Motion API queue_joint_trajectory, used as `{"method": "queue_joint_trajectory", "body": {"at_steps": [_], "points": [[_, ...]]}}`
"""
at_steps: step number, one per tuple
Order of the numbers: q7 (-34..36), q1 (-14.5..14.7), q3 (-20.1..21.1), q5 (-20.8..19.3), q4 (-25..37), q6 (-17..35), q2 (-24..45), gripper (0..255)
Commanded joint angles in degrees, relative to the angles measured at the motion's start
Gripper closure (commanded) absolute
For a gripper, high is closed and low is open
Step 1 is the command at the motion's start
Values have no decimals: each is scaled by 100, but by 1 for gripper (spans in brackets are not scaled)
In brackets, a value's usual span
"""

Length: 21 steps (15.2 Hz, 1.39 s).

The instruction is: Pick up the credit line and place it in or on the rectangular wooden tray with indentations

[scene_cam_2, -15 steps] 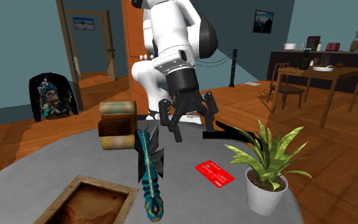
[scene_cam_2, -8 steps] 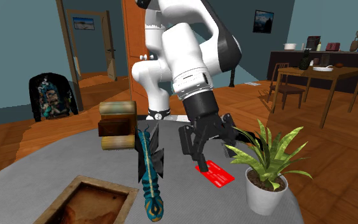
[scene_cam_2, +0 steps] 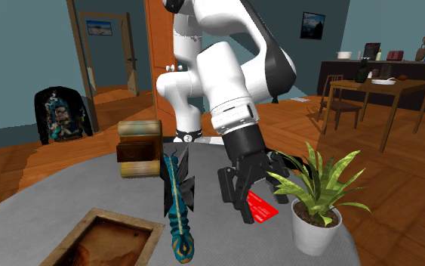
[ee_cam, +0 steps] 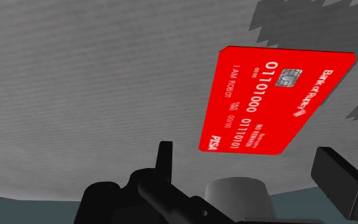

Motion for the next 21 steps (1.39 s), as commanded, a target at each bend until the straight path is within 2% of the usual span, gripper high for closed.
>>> {"method": "queue_joint_trajectory", "body": {"at_steps": [1, 5, 6, 15, 21], "points": [[-23, -7, 11, 25, 14, 8, 20, 0], [-22, -7, 11, 24, 14, 8, 19, 0], [-22, -7, 11, 24, 14, 8, 19, 255], [-22, -9, 13, 23, 14, 8, 20, 255], [889, 232, -364, -955, -80, -287, -379, 255]]}}
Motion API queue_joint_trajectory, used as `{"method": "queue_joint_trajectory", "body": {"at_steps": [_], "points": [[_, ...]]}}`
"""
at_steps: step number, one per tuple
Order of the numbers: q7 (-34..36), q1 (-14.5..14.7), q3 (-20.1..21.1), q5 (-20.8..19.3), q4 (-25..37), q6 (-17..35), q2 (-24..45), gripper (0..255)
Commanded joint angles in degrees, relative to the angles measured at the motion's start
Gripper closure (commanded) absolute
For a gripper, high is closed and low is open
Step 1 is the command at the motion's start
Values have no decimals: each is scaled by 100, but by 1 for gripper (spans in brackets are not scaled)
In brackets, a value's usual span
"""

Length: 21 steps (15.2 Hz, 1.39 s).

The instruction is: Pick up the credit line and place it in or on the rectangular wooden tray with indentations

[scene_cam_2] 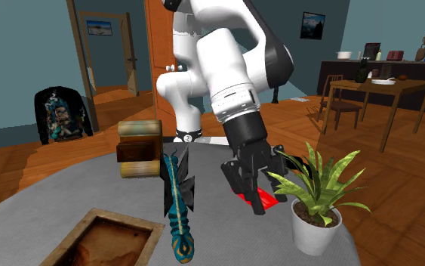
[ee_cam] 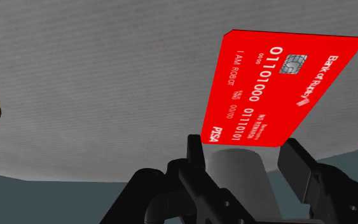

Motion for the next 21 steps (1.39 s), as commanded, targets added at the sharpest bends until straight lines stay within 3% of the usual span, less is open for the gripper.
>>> {"method": "queue_joint_trajectory", "body": {"at_steps": [1, 9, 17, 21], "points": [[296, 59, -111, -330, -29, -112, -144, 255], [1238, 133, -339, -1382, 6, -572, -610, 255], [1881, 70, -381, -2098, 178, -1094, -997, 255], [1027, -151, -680, -1596, 620, -1425, -713, 255]]}}
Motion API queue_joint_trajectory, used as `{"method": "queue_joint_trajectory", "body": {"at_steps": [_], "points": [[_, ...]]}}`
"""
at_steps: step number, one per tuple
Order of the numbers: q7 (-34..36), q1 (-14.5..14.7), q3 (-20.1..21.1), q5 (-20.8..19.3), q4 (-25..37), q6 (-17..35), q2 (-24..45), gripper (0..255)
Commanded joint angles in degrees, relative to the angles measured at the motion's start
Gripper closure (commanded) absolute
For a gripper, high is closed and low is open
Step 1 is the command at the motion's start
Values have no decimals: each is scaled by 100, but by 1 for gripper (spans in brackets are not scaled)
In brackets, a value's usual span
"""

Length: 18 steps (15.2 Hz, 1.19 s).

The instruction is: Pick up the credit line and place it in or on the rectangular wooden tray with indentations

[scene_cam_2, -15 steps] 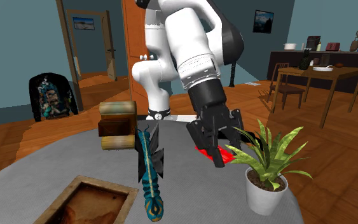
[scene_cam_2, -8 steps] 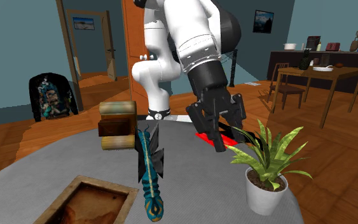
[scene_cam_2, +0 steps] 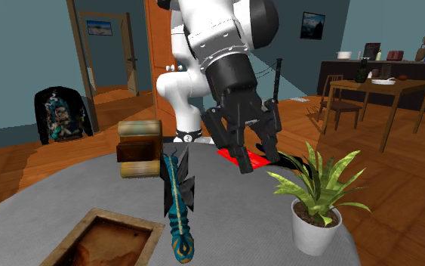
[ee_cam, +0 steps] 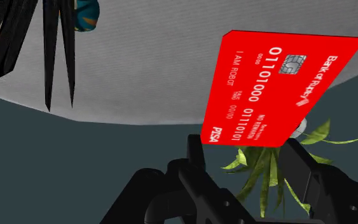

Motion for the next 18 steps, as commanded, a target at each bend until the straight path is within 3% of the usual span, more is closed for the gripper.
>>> {"method": "queue_joint_trajectory", "body": {"at_steps": [1, 9, 18], "points": [[-430, -128, -135, 248, 183, -161, 119, 255], [-1658, -775, -520, 932, 1414, -1017, 952, 255], [-2425, -1692, -730, 1383, 3339, -2169, 2241, 255]]}}
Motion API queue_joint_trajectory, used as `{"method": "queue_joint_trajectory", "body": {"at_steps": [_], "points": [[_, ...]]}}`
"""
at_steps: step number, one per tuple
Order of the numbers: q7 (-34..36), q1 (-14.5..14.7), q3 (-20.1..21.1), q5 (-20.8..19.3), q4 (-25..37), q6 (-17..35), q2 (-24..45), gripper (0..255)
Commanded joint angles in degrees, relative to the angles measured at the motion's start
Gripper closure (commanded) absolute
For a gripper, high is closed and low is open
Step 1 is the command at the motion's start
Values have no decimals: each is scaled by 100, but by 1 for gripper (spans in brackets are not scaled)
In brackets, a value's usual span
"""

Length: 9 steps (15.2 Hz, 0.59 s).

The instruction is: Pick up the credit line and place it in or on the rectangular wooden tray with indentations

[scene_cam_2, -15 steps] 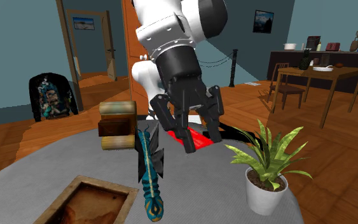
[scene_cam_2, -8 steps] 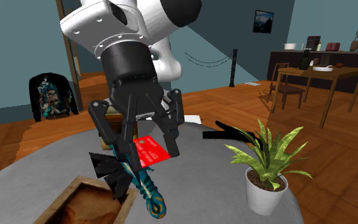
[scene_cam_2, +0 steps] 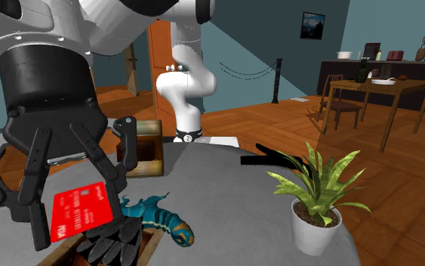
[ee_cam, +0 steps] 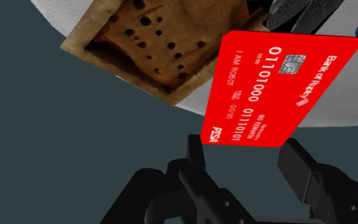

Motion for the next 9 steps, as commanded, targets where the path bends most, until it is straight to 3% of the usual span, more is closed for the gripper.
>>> {"method": "queue_joint_trajectory", "body": {"at_steps": [1, 9], "points": [[-94, -217, -28, 62, 512, -292, 323, 255], [-454, -274, 105, 359, 258, 110, 538, 255]]}}
